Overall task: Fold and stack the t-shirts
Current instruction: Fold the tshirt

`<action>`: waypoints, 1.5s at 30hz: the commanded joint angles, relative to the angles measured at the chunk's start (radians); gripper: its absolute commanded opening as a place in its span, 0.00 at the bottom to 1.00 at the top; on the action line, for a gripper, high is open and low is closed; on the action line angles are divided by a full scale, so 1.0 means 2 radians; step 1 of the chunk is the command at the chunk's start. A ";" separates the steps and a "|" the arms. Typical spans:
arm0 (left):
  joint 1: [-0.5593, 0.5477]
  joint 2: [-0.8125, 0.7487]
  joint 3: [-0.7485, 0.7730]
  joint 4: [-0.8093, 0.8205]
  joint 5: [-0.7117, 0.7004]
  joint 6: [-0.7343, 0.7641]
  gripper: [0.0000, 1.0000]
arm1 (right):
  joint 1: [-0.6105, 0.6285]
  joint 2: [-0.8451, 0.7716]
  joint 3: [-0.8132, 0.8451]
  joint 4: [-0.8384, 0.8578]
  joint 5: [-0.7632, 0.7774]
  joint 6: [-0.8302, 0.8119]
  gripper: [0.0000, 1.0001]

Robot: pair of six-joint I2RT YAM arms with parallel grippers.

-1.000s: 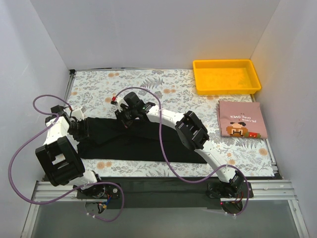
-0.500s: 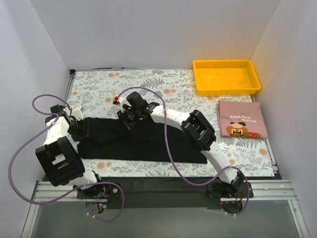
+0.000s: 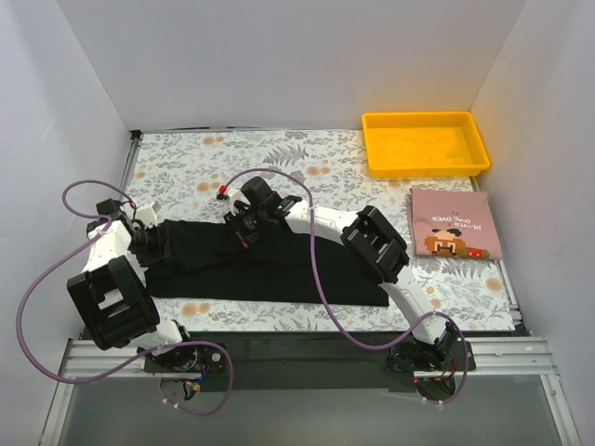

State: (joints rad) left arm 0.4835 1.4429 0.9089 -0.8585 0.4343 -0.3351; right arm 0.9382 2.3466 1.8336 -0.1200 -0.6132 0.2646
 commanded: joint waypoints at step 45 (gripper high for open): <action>0.000 0.126 0.078 0.005 0.045 0.073 0.00 | 0.005 -0.067 -0.153 0.128 0.015 0.160 0.21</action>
State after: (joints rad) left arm 0.4831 1.6917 1.0328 -0.8913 0.5568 -0.1989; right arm 0.9512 2.2208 1.5402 0.1177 -0.5949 0.5785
